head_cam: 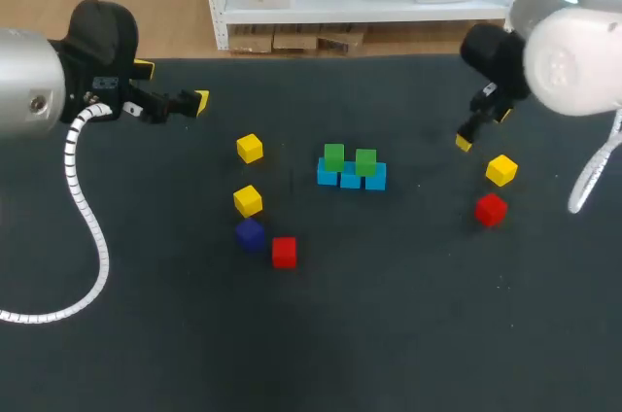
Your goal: Place the blue cubes, place green cubes on the blue cubes, place the yellow cubes on the green cubes, then place the red cubes on the yellow cubes, and place purple cube on the red cubes.
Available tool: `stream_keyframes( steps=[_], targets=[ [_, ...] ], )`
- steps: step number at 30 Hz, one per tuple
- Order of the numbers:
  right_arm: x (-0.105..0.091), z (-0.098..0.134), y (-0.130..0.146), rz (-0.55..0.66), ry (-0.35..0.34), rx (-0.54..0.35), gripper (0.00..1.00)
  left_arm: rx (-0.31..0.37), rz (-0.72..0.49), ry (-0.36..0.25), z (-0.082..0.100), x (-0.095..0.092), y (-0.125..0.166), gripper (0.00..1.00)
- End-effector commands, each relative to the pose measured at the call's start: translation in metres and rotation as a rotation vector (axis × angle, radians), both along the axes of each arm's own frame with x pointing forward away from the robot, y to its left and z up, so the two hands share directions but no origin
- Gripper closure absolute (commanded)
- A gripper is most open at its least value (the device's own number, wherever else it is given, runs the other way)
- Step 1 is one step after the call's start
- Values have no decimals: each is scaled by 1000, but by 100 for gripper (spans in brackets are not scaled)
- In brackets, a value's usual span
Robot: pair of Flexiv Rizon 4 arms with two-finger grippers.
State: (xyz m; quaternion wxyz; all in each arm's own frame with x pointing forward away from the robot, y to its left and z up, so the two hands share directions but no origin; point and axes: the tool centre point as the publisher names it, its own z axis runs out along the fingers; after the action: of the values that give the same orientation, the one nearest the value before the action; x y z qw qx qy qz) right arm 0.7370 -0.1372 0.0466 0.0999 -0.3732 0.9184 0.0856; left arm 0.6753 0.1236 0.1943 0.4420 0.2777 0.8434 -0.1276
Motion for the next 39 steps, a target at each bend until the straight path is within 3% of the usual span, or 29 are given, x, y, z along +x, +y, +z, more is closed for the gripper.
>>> stream_keyframes(
  steps=[1,6,13,22,39],
  targets=[
    [-5,15,-13,-38,-128,134,0,-10,-15,0,0,1,4,0],
    [10,39,-22,-81,-223,169,0,-10,-15,0,0,1,4,0],
    [29,61,-45,-156,-305,163,0,-10,-15,0,0,1,4,0],
    [39,79,-84,-302,-399,247,0,-10,-15,0,0,1,4,0],
    [42,77,-88,-329,-407,268,0,-10,-15,0,0,1,4,0]
  ],
)
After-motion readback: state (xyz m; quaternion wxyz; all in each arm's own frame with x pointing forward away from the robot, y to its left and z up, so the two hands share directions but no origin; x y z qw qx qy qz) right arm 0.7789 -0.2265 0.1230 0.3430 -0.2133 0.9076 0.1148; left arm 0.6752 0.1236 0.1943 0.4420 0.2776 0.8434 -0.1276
